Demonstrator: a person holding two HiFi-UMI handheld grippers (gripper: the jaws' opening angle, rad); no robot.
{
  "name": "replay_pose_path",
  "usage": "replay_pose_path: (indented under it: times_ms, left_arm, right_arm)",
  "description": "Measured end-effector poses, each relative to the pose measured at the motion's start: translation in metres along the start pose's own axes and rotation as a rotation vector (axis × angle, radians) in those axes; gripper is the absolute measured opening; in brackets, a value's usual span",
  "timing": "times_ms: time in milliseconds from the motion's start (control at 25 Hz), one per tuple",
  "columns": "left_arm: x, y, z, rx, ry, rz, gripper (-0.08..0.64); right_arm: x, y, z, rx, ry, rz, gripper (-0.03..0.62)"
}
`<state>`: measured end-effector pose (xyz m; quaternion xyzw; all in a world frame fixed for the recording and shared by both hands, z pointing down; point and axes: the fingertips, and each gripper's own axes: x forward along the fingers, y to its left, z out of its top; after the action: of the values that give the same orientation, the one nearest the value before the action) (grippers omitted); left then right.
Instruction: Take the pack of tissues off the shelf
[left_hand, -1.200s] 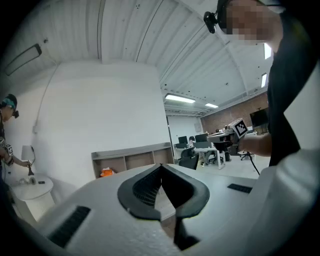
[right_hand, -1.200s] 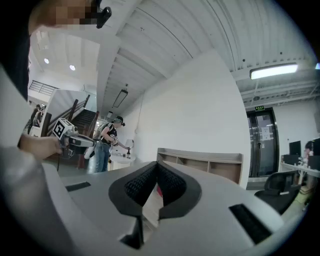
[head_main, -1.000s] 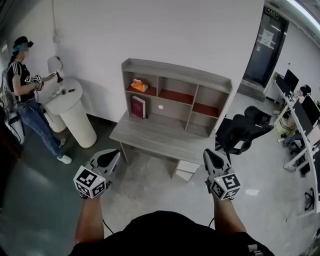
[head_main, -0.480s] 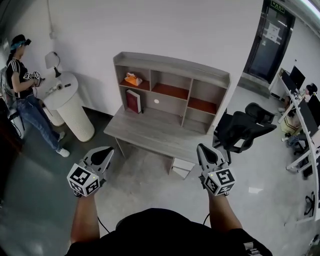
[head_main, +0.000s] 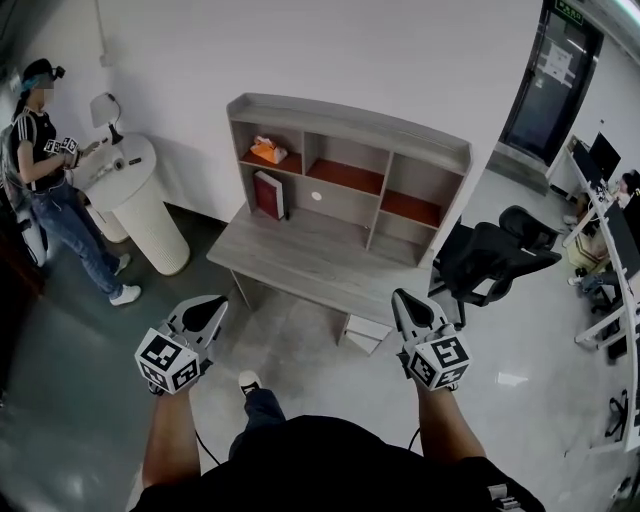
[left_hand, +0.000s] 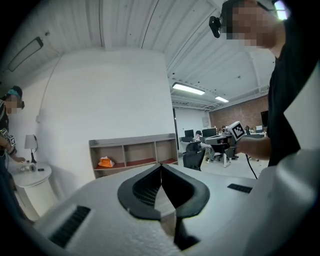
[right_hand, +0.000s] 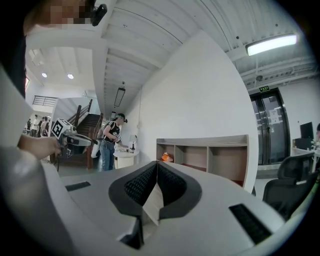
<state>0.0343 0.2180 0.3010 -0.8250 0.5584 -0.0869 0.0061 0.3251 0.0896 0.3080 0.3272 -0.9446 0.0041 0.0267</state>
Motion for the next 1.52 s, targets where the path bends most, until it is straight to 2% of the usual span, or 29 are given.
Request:
replay_pose_path:
  times_ms: [280,520,1040,1240,1520]
  left_arm:
    - [0.019,0.057,-0.032,-0.066,0.029,-0.004,0.018]
    - [0.057,0.142,-0.043,-0.091,0.022,-0.008,0.018]
    - [0.127,0.287,-0.041,-0.092,0.002,-0.095,0.018]
    - [0.142,0.313,-0.044,-0.088,0.003,-0.128,0.018]
    - [0.146,0.325,-0.043,-0.102,0.004,-0.136,0.018]
  right_arm:
    - [0.039,-0.004,0.007,-0.018,0.013,-0.036,0.009]
    - [0.11,-0.013,0.004,-0.018,0.045,-0.082,0.009]
    - [0.25,-0.019,0.023,-0.006,0.064,-0.158,0.009]
    - [0.275,-0.014,0.023,-0.006,0.072,-0.176,0.009]
    - [0.284,-0.016,0.026,-0.005,0.072,-0.195,0.009]
